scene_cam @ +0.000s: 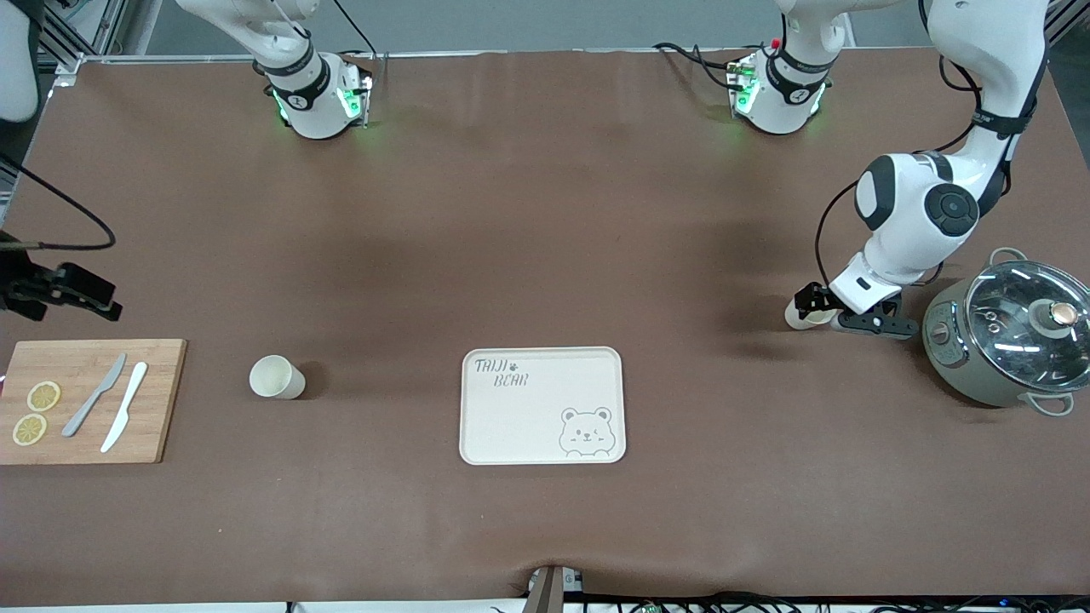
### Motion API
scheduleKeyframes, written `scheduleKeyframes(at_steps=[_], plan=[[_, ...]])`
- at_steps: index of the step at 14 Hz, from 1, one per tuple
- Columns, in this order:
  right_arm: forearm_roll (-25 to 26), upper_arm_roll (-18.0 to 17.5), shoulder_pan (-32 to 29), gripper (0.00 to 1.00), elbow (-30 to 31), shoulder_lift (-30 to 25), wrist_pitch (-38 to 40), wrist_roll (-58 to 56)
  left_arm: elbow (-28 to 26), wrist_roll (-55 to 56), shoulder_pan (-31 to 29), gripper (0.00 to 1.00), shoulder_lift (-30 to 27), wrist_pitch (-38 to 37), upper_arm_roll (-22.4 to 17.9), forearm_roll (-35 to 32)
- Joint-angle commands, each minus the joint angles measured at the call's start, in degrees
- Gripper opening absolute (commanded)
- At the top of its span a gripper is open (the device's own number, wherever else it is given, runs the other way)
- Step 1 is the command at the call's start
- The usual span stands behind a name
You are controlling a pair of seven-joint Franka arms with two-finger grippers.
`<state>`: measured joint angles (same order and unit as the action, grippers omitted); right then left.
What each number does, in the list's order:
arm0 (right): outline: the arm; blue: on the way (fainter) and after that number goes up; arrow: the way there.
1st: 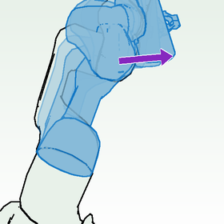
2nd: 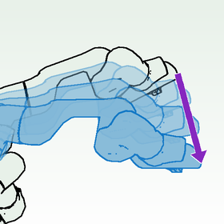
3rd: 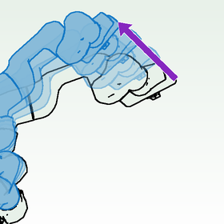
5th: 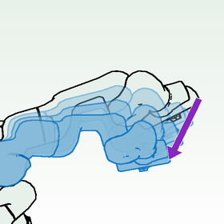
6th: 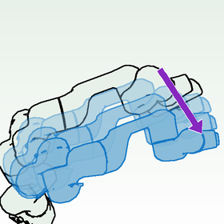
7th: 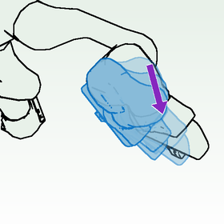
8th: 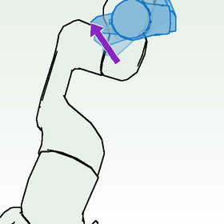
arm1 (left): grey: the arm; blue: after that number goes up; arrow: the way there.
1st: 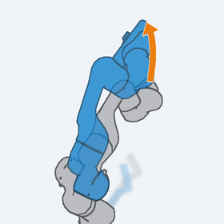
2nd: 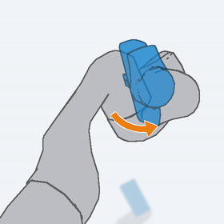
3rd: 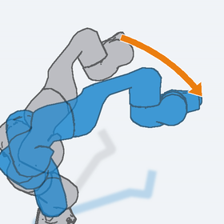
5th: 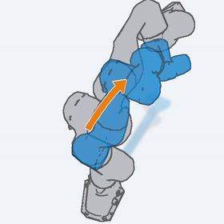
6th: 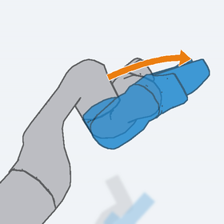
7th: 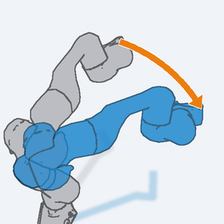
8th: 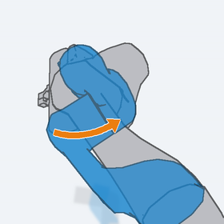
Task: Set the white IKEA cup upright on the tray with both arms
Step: 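Close the left gripper on the white cup's rim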
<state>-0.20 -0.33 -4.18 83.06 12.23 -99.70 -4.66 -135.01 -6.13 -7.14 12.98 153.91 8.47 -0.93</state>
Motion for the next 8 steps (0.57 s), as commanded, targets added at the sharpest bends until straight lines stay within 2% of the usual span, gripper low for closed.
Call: scheduleKeyframes(at_steps=[1, 4, 8], plan=[[-0.7, -0.4, -1.8, 1.00, -1.7, 3.1, 0.0, -2.7, -0.3, -1.4, -0.7, 1.00, 0.3, 1.0, 0.2, -0.5], [-0.1, -0.3, -2.0, 1.00, -1.7, 4.7, -0.2, -2.7, -1.7, -2.7, -0.9, 1.00, -2.1, 0.7, 0.2, -0.5], [0.2, -0.3, -2.1, 1.00, -1.7, 9.0, -4.7, -2.6, -2.8, -5.2, -2.6, 1.00, -4.0, -0.7, 0.4, -0.5]])
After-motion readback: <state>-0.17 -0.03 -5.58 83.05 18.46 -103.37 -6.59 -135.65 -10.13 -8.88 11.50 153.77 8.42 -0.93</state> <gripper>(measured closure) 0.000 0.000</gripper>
